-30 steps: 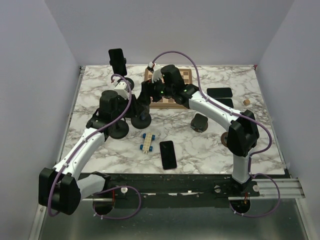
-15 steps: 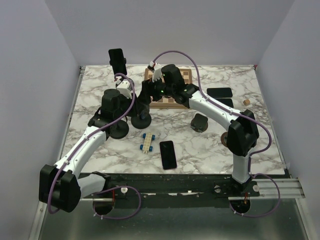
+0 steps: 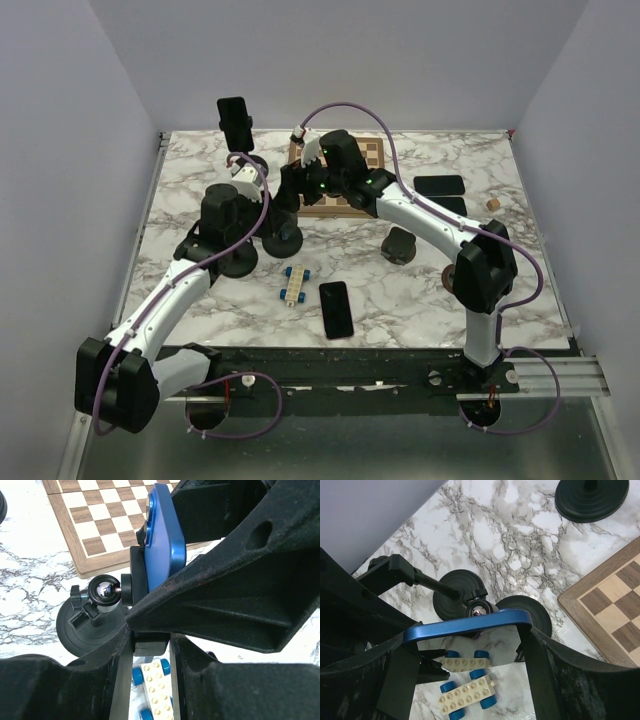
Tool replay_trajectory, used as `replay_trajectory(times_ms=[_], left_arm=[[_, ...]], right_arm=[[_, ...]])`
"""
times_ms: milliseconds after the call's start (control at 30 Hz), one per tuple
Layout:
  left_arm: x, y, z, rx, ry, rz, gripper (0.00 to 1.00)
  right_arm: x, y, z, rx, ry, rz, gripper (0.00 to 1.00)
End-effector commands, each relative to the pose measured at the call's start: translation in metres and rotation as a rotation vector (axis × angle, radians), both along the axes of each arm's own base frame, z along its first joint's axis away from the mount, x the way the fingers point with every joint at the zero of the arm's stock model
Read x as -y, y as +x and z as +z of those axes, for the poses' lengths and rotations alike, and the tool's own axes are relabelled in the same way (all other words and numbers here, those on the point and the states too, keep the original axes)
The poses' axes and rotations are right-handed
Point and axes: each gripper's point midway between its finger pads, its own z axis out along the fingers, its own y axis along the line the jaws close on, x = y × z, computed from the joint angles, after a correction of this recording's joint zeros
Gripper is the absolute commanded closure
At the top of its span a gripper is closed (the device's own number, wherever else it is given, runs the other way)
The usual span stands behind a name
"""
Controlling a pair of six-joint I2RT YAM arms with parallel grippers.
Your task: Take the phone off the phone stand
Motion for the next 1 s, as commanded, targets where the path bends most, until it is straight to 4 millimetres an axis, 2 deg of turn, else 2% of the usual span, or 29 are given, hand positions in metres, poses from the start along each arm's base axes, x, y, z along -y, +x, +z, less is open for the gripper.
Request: replay_trajectory(times_ms=[0, 233, 700, 800, 967], left_arm=[[0.000, -0.018, -0.007, -0.005, 0.005, -0.026, 1.00], [-0.003, -0.023, -0.013, -0.011, 0.002, -0.011, 1.00], [-0.004, -0.028, -0.011, 0.011, -0.013, -0.015, 1.00], [-0.003, -0.029, -0.012, 0.014, -0.024, -0.024, 1.00], [0.002, -0.034, -0.012, 0.015, -0.041, -0.060, 1.00]], right_arm=[[0.021, 0.019, -0.025, -0.034, -0.053, -0.026, 0.99], [0.036, 0.036, -0.030, -0.006, -0.066, -0.043, 0.99], [0.065, 0.076, -0.041, 0.193, -0.243, -0.154, 0.99], [0.062, 0.075, -0.043, 0.207, -0.247, -0.124, 0.99], [0.048, 0.061, -0.034, 0.218, -0.187, -0.012, 0.99]])
